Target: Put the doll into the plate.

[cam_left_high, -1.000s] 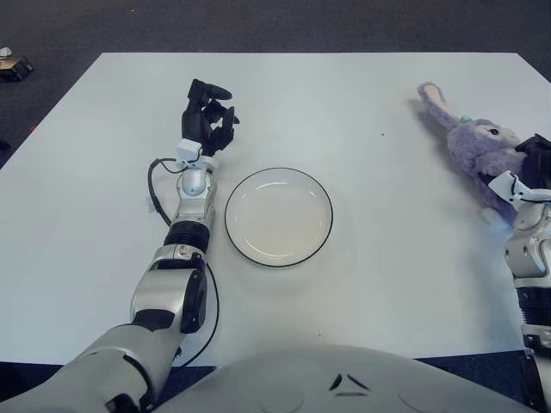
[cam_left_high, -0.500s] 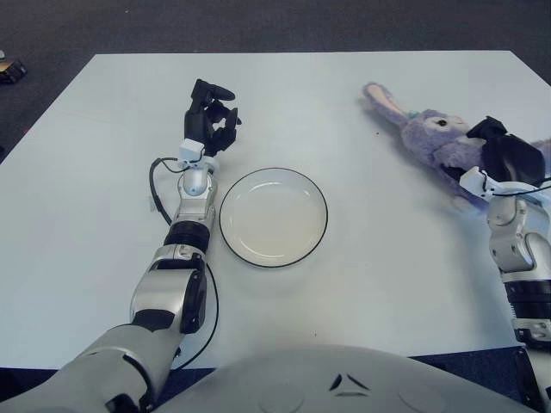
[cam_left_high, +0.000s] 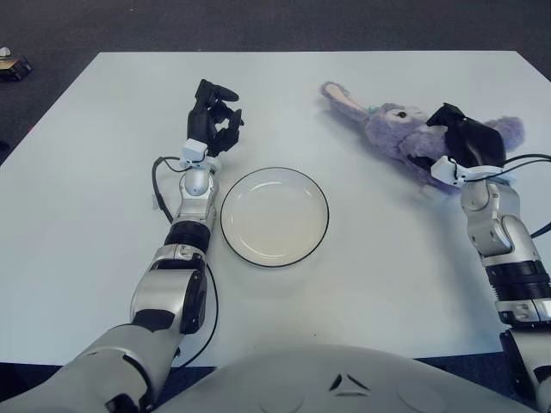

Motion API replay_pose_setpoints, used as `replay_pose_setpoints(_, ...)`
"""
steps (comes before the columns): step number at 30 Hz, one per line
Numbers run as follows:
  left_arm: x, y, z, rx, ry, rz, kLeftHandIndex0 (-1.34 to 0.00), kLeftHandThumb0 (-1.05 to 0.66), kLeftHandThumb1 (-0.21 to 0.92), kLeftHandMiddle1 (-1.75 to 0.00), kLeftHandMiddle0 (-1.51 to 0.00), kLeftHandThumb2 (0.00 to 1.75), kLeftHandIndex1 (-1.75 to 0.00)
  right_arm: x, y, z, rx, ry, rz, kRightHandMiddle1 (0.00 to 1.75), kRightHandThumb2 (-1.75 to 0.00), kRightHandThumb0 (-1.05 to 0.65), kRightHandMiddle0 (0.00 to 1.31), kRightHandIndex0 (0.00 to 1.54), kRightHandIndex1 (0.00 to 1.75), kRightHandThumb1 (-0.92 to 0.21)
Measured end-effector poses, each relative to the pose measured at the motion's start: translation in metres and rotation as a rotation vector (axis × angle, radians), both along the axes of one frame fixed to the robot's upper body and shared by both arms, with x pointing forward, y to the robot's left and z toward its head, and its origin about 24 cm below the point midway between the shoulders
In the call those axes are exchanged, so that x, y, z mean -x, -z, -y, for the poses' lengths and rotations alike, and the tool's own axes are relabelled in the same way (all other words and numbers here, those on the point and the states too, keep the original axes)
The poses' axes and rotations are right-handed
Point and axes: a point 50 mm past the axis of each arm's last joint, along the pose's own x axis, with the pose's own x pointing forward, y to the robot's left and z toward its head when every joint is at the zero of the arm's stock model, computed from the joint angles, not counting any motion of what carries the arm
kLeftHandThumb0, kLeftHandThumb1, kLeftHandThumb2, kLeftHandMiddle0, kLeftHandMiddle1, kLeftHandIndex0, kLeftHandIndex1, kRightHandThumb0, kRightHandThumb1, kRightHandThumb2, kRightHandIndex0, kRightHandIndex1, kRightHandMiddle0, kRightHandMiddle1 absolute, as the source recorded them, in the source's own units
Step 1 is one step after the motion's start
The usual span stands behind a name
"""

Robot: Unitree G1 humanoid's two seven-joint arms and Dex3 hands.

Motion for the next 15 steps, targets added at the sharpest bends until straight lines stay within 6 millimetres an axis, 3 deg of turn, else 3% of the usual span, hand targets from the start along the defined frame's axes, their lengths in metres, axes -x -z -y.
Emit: replay_pose_setpoints(15,0.0,0.001,0.002,-0.013,0.028,-0.008,-0.37,-0.35,0.92,-1.72,-0.67,0.36,-1.58,-0.018,-0.004,-0.035,0.015,-0.093,-0.01,1.75,-0.79,-0.38,0.33,0.64,1.75,-0.71)
